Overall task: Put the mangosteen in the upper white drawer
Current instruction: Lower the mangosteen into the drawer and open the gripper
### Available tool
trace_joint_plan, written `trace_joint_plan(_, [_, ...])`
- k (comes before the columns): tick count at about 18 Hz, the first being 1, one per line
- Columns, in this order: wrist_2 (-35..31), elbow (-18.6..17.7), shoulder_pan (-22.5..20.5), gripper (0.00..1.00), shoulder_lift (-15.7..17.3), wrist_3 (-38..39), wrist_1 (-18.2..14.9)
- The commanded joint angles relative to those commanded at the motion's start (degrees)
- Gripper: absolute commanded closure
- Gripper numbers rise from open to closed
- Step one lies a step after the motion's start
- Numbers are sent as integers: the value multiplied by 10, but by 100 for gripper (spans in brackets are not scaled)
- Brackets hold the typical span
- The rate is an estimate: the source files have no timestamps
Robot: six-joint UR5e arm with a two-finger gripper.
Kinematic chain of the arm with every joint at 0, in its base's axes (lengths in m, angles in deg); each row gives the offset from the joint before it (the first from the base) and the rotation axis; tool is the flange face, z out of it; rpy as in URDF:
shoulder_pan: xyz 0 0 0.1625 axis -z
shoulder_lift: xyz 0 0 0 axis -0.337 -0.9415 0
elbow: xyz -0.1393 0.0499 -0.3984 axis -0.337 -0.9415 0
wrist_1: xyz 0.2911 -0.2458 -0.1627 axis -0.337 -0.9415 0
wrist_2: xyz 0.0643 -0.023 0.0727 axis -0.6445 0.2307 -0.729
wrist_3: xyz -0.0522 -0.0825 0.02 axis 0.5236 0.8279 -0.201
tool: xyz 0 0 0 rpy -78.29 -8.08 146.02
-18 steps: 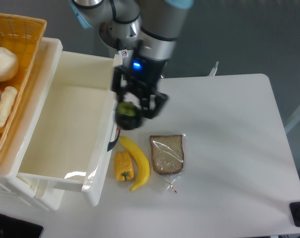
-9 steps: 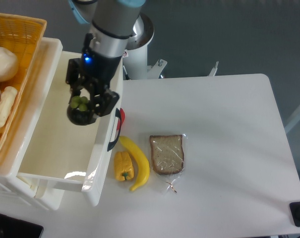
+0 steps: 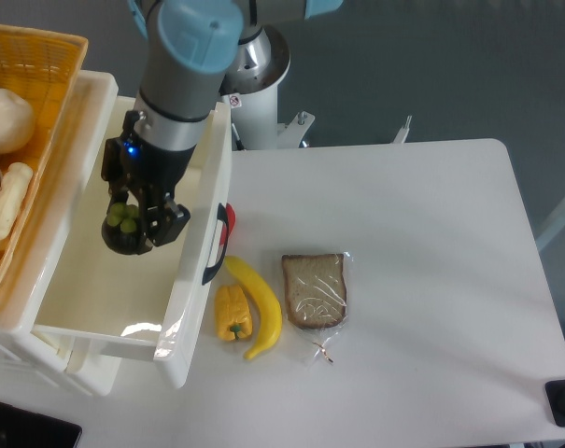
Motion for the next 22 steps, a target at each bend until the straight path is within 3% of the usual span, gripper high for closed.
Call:
trace_joint_plan(2, [0,0,1,46,-3,1,-1])
trace_joint_plan(6, [0,0,1,29,-4,2,-2])
trace_joint_plan(10, [0,2,1,0,-6,5,-10])
trace_joint_plan(18, [10,9,-2,0,-1,34,-8])
trace_joint_plan(22, [11,21,-31,0,2,39,-4])
